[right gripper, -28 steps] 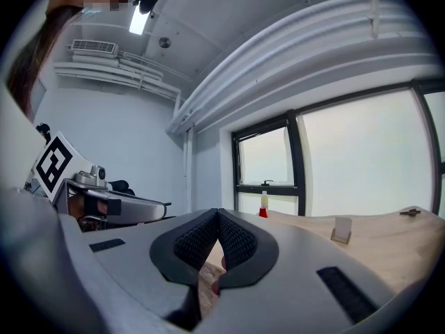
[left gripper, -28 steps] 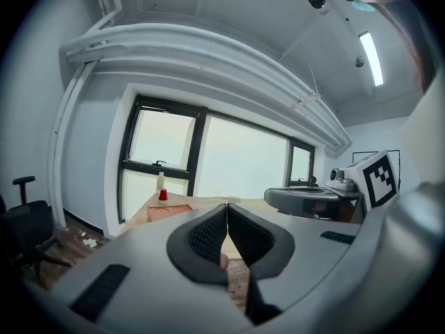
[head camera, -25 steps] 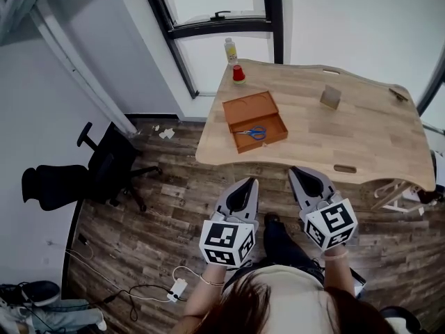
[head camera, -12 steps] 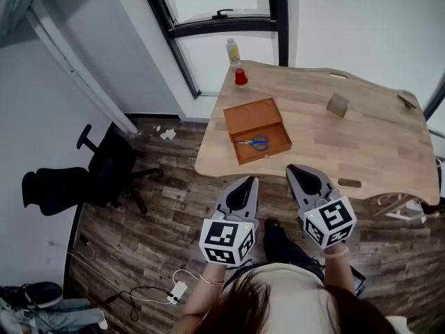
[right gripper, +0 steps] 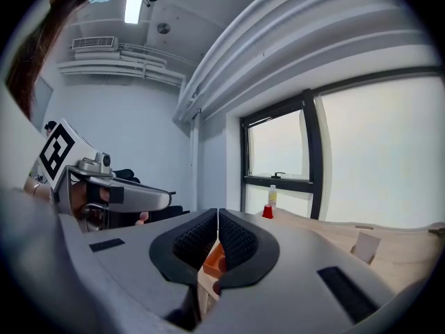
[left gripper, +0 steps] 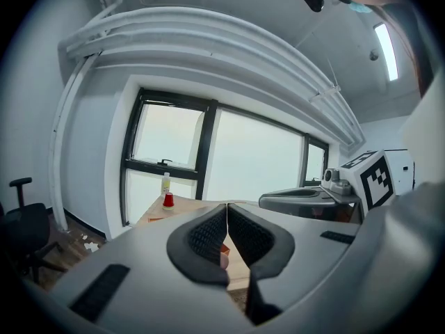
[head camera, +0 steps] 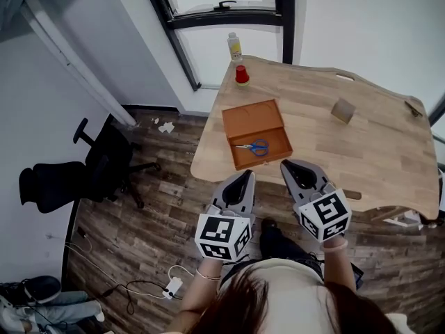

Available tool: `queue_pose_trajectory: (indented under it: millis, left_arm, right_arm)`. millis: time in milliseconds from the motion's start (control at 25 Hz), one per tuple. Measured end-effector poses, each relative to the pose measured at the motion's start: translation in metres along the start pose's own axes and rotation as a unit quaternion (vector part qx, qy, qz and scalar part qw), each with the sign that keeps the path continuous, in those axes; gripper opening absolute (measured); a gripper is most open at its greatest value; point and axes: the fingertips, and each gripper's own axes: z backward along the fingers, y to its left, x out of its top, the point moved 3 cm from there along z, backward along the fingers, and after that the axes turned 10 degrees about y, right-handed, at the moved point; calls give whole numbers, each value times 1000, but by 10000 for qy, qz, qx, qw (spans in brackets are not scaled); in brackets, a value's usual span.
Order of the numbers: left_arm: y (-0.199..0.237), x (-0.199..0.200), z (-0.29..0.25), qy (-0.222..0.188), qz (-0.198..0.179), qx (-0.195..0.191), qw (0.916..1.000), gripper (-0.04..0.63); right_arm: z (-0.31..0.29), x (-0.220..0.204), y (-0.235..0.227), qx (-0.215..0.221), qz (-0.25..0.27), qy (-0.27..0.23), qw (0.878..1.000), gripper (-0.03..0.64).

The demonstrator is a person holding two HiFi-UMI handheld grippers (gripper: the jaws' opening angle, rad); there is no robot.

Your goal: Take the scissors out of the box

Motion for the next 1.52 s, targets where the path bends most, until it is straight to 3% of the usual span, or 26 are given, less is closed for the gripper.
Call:
queue_pose_trajectory:
  millis: [760, 1520]
  left_arm:
    - [44, 15, -77, 140, 137, 355, 9992, 20]
    - [83, 14, -106, 229, 271, 701, 9969, 20]
  right_arm:
    - [-93, -9, -50, 742, 733, 836, 9910, 69]
    - [-169, -44, -56, 1586, 1582, 1785, 9581, 103]
